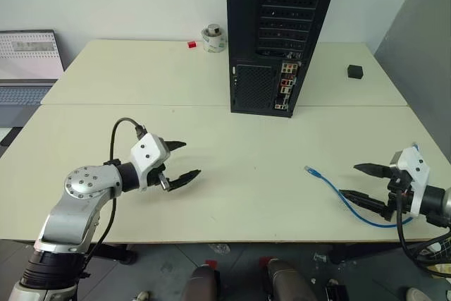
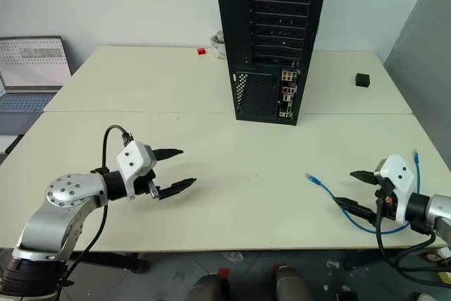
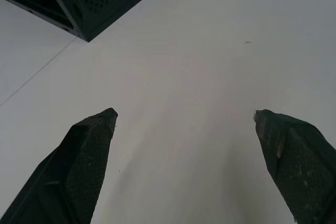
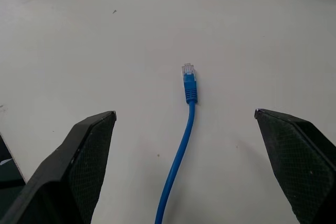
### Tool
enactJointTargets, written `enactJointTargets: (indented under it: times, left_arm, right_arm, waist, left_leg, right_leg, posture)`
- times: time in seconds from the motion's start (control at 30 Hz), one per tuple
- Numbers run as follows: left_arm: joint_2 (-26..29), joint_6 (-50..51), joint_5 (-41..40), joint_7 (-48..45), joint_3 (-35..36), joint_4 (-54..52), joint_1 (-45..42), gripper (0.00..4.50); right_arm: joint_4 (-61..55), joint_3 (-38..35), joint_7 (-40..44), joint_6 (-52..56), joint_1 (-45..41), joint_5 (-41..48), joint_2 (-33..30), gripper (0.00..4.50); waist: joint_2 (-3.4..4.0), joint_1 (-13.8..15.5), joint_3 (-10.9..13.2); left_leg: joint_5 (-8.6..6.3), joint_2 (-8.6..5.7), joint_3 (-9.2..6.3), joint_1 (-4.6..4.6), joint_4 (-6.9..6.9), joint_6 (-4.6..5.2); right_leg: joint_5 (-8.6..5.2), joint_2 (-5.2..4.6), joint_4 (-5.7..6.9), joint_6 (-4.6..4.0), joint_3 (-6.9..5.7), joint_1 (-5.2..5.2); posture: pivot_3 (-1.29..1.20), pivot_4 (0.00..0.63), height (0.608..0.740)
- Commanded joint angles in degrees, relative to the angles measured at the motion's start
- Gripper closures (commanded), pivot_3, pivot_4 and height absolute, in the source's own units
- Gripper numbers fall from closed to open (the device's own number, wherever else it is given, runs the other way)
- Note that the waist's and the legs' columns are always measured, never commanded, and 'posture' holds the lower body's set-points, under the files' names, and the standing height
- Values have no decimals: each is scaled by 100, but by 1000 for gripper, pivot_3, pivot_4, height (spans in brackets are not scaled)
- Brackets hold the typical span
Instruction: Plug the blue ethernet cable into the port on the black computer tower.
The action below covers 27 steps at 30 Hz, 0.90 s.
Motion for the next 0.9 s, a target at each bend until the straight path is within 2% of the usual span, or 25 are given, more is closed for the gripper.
enactJointTargets:
  times: [0.03, 0.9]
  left_arm:
    - [73, -154, -64, -117, 14, -106, -86, 49]
    - [68, -173, 40, -257, -241, -263, -202, 49]
  right_arm:
    - [-185, -226, 28, -52, 40, -23, -29, 0]
    - [-402, -103, -157, 72, 48, -72, 216, 0]
  waist:
    - [0, 0, 0]
    - [0, 0, 0]
  left_leg:
    - [0, 0, 0, 0, 0, 0]
    - [0, 0, 1, 0, 1, 0]
  right_leg:
    - [0, 0, 0, 0, 0, 0]
    - [0, 1, 0, 0, 0, 0]
  posture:
    - [0, 150, 740]
    - [0, 150, 740]
